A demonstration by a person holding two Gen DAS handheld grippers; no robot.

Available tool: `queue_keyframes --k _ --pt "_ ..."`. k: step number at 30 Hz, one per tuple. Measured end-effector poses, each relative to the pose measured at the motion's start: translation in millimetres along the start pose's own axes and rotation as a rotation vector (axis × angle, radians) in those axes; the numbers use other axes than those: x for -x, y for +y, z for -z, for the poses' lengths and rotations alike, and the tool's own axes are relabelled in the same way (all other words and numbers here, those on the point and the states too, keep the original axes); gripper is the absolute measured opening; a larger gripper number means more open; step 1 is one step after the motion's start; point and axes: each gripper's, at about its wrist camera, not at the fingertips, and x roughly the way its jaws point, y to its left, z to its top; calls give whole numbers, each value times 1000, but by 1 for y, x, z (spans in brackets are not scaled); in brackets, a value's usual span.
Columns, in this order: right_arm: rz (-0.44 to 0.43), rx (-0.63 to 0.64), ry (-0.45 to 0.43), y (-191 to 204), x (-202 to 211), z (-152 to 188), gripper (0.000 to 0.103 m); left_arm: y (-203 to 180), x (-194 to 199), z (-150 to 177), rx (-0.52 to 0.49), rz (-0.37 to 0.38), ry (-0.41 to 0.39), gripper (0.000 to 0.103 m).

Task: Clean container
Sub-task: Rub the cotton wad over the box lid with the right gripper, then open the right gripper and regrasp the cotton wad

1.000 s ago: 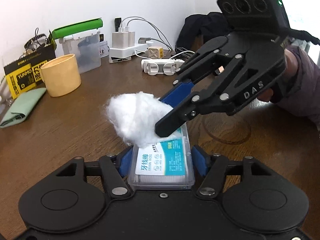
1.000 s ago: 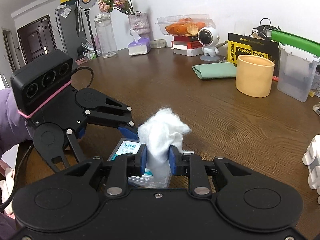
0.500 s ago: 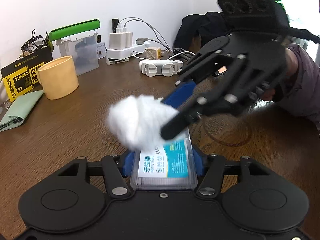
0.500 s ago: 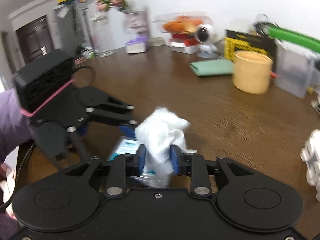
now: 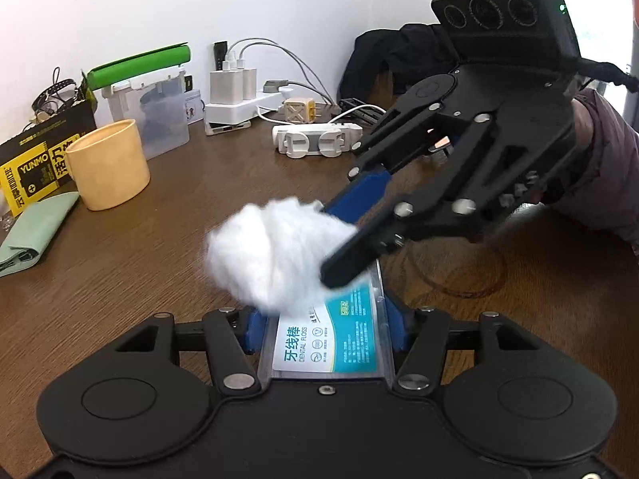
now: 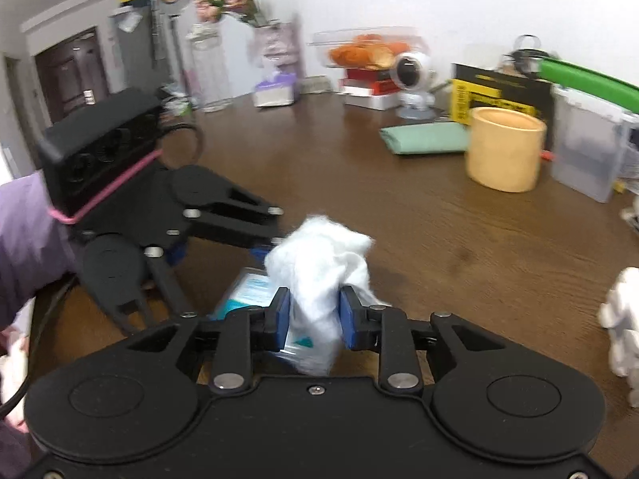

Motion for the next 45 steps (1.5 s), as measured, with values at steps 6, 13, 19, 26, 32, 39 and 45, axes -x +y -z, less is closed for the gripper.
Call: queue_keyframes --k 6,13,19,26,32,39,45 --pt "-29 -20 0 -2 -1 0 28 -1 0 0 10 -14 -3 57" --pt "-134 -70 -45 -3 2 -3 26 -3 2 2 -2 -35 -8 58" --pt "-271 -90 31 0 -6 0 29 -10 4 2 -42 -44 -14 62" --pt "-236 -39 41 5 -4 0 39 -9 22 10 -119 -66 24 90" --pt "-209 5 13 8 16 -7 43 -1 21 14 -72 -12 43 91" --pt "-184 -33 -176 -3 42 -13 47 1 21 15 -48 53 17 69" --pt "-91 -133 -81 -14 1 -6 52 -1 21 15 -52 50 12 69"
